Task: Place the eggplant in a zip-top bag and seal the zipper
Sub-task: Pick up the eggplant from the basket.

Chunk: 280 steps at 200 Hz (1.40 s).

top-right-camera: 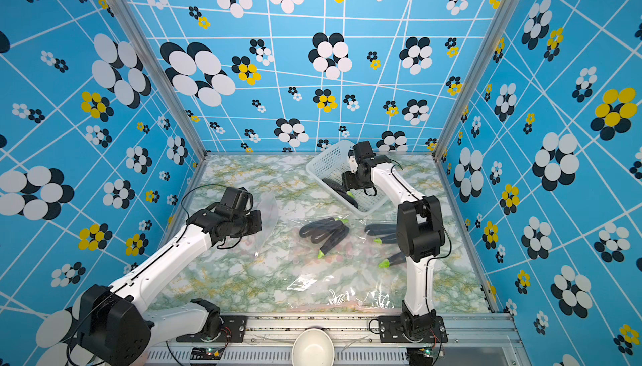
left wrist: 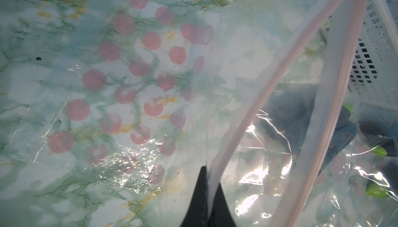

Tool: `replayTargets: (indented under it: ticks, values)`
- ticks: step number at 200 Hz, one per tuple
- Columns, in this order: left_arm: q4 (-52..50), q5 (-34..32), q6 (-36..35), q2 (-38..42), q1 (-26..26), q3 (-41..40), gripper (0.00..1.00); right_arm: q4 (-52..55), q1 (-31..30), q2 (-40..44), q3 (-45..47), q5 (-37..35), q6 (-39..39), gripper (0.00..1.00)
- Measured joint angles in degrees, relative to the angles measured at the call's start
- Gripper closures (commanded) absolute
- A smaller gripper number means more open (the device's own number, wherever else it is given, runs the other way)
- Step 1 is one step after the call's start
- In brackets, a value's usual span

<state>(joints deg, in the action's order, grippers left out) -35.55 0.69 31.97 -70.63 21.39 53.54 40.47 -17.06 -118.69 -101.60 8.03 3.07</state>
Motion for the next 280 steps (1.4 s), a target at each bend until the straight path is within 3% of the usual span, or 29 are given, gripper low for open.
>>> replayTargets:
  ticks: [65,119,138,237,280]
  values:
    - [0.0,-0.1,0.0,-0.9,0.0,0.9,1.0,2.7,0.0,-10.8,-7.6,4.7,-2.5,0.36]
    - [0.0,-0.2,0.0,-1.3,0.0,1.0,1.0,3.1,0.0,-16.2,-13.2,0.6,-1.5,0.43]
    - [0.0,-0.2,0.0,-1.3,0.0,1.0,1.0,3.2,0.1,-16.6,-13.5,-1.3,-0.4,0.48]
    - [-0.2,-0.2,0.0,-1.3,0.0,2.2,1.0,3.0,0.7,-16.6,-13.9,-3.7,2.7,0.55]
    - [-0.4,-0.2,-0.2,-1.3,0.0,4.7,1.0,2.4,0.7,-12.7,-10.1,-3.7,3.9,0.58]
